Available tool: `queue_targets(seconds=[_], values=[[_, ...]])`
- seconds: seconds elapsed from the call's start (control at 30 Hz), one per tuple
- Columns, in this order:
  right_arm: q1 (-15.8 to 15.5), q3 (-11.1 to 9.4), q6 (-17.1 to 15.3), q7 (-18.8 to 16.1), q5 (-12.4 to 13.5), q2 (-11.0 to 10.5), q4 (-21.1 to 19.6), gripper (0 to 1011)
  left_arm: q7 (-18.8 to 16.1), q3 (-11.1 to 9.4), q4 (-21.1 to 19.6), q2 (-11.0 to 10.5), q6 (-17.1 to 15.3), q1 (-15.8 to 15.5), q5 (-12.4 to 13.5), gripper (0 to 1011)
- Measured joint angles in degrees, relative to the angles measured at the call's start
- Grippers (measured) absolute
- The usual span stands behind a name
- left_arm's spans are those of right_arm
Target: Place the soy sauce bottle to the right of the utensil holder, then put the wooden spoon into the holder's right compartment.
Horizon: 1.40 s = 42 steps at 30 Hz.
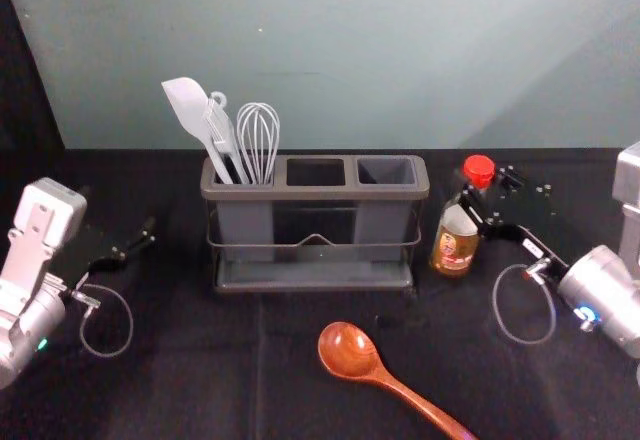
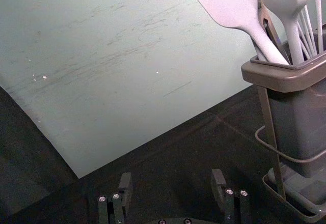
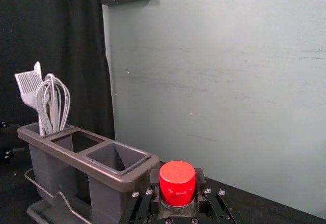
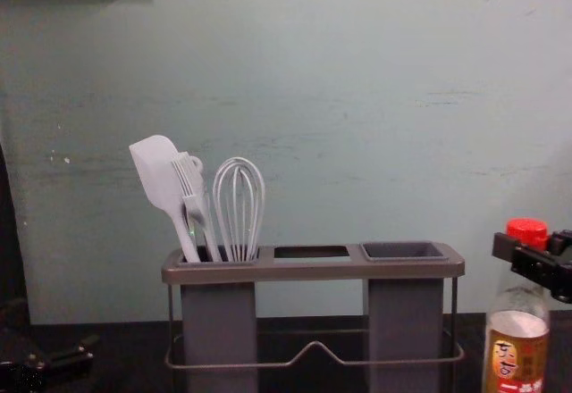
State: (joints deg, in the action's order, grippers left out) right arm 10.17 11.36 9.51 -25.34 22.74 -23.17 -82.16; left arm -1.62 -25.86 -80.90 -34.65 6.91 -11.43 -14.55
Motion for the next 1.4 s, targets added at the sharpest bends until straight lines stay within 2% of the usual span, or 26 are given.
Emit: queue_targets(seconds=[0.4,1.4], values=[[2.63,1.13,1.12,0.06,-0.86,1.99,4.15,382,0.0,0.0,0.0,0.0,0.0,0.0,0.0,1011],[3.43,1.61,1.9,-0.19,-1.42,2.95,5.71,382,0.0,0.0,0.0,0.0,0.0,0.0,0.0,1011]])
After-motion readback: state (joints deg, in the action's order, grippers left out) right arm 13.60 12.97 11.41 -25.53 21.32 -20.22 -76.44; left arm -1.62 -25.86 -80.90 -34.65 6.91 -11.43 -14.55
